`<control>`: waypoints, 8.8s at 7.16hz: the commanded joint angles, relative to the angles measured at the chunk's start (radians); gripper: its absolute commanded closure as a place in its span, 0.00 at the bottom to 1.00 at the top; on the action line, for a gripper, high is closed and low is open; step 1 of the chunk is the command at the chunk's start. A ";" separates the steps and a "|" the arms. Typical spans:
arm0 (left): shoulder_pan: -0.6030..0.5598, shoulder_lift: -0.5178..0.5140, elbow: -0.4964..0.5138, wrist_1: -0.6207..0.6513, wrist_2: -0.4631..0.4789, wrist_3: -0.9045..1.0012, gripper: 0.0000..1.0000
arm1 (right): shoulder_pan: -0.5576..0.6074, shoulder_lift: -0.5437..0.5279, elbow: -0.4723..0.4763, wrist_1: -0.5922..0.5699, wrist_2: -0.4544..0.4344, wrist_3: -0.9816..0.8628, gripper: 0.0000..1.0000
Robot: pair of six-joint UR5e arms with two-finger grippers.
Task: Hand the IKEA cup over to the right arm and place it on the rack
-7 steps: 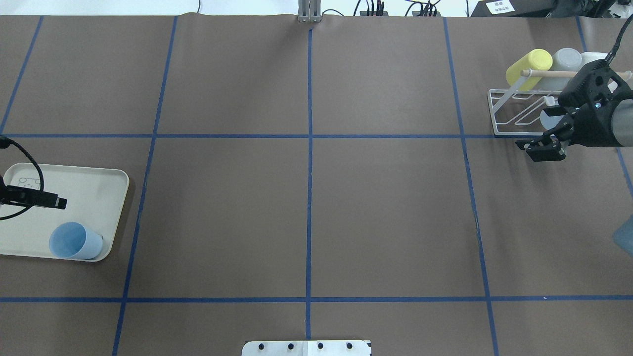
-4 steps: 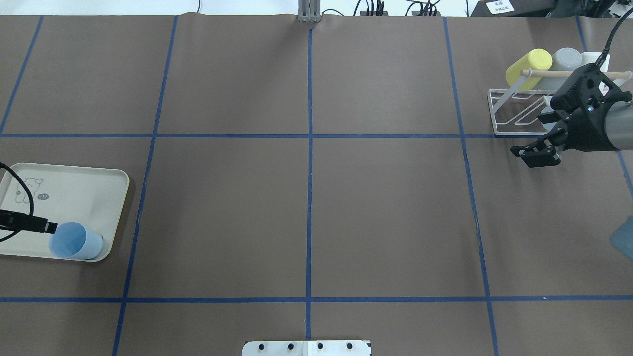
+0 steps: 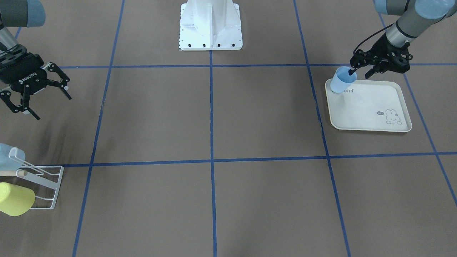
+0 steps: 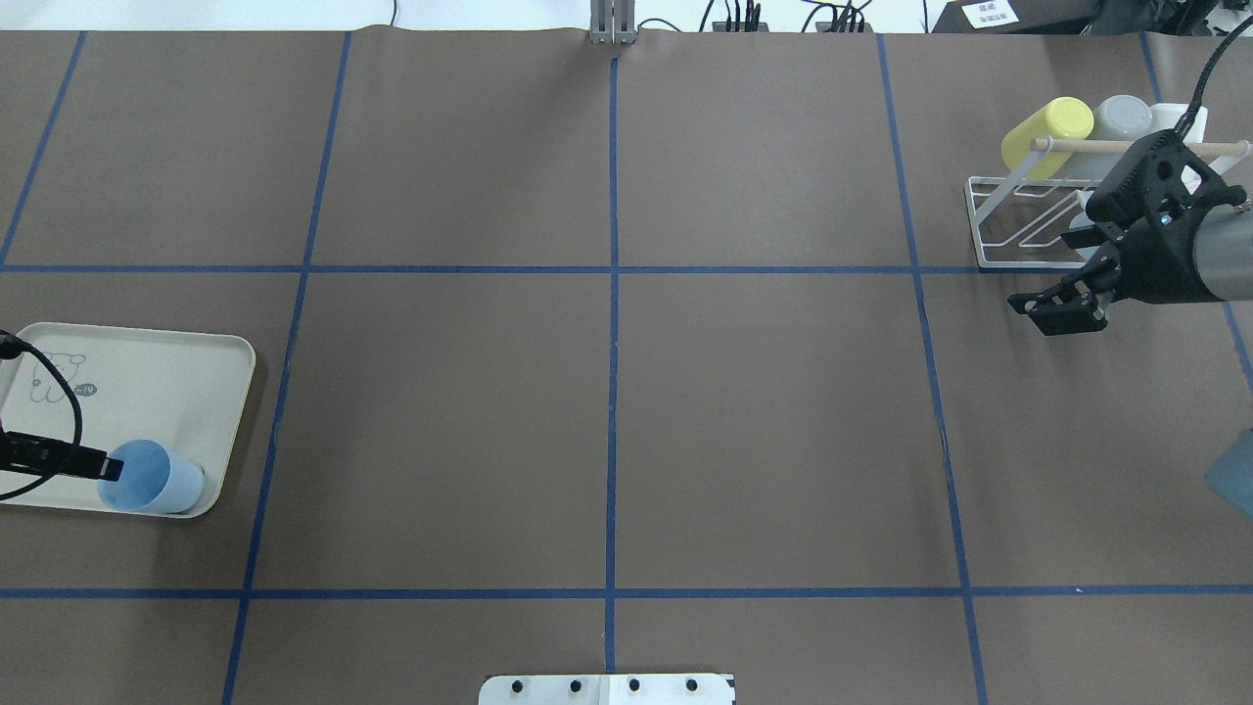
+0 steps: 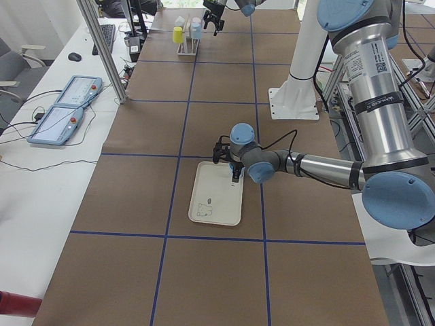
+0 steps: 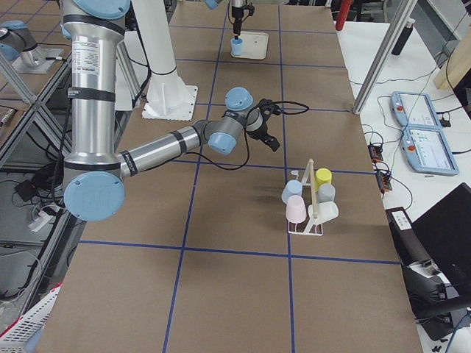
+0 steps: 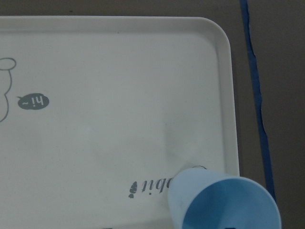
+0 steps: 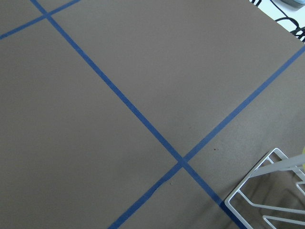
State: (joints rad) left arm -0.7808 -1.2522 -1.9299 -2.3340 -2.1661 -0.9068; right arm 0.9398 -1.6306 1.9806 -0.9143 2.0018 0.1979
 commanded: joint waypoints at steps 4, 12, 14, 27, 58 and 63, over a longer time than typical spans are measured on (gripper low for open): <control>0.006 -0.010 0.006 0.002 0.003 -0.001 1.00 | -0.001 0.000 -0.003 0.002 0.000 0.000 0.00; -0.143 -0.252 -0.055 0.196 -0.118 -0.182 1.00 | -0.097 0.305 -0.140 0.014 -0.014 -0.044 0.00; -0.143 -0.414 -0.058 0.183 -0.187 -0.472 1.00 | -0.122 0.331 -0.166 0.142 -0.018 -0.044 0.00; -0.046 -0.909 0.078 0.179 -0.147 -1.021 1.00 | -0.443 0.506 -0.226 0.520 -0.423 -0.041 0.01; -0.210 -0.380 0.055 0.276 0.063 0.100 0.00 | -0.135 0.450 0.178 -0.898 -0.503 -0.846 0.56; -0.232 -0.371 0.011 0.323 0.054 0.148 0.00 | -0.111 0.273 0.182 -0.972 -0.848 -1.337 0.51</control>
State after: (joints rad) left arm -1.0135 -1.6242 -1.9108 -2.0120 -2.1092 -0.7558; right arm 0.8290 -1.3217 2.1638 -1.8824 1.2435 -1.0391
